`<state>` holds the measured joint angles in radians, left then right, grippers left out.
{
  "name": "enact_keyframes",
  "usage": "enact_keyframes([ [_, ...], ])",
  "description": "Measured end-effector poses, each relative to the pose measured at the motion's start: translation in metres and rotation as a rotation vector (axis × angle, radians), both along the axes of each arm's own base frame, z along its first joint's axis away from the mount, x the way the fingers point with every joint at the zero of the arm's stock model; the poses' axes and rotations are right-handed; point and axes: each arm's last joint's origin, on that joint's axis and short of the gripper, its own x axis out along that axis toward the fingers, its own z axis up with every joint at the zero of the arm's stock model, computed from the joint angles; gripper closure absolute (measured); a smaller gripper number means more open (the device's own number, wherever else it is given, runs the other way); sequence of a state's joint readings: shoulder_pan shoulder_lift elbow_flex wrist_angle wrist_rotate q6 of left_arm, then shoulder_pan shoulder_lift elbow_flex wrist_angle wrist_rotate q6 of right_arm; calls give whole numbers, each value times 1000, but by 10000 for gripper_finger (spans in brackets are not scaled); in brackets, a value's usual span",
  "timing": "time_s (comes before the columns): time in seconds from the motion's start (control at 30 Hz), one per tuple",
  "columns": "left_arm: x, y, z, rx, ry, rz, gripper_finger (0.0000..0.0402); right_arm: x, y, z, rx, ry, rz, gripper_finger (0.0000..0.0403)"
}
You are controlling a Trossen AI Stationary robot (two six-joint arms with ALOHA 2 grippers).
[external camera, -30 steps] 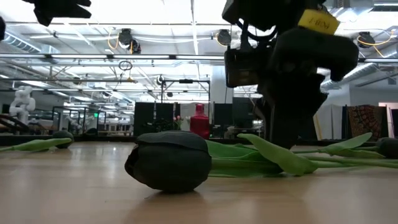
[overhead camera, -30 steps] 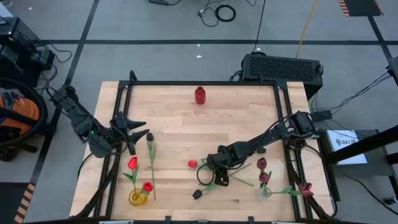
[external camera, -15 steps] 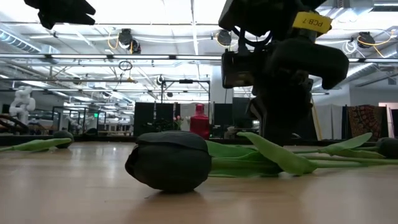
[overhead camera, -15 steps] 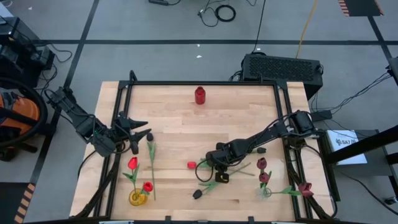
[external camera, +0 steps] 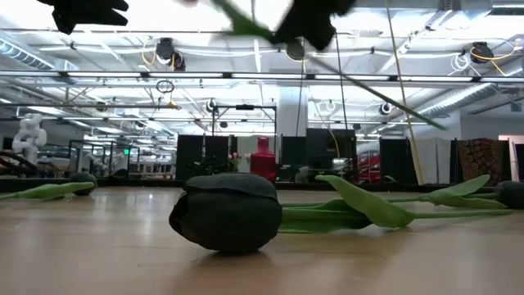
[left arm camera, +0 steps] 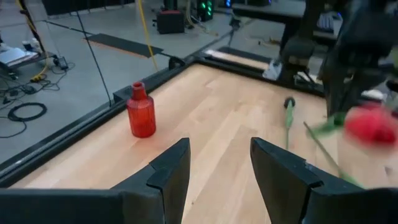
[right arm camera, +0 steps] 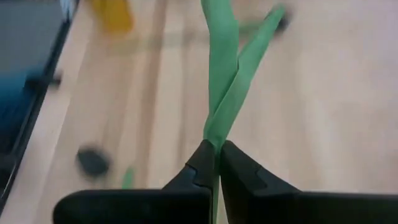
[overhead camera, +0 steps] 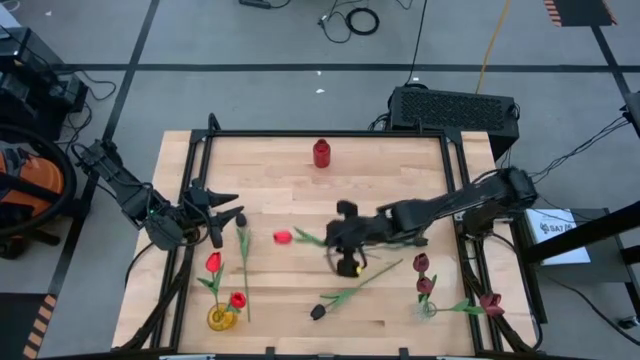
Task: Sort flowers into vase by color
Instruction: Put the red flower into the yellow vase
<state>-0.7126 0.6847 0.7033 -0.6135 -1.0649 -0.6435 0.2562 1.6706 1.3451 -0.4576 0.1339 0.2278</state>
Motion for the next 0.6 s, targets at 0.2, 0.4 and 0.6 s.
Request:
enact_keyframes([
  [0.2, 1, 0, 12, -16, -62, 20, 226, -6, -6, 57, -91, -369, -60, 399],
  [0.4, 8, -8, 23, 18, -109, -53, 226, 6, -9, 86, -108, -703, -80, 399],
  [0.6, 23, -20, 35, 134, -157, -98, 226, 34, -13, 76, -140, -887, -143, 399],
])
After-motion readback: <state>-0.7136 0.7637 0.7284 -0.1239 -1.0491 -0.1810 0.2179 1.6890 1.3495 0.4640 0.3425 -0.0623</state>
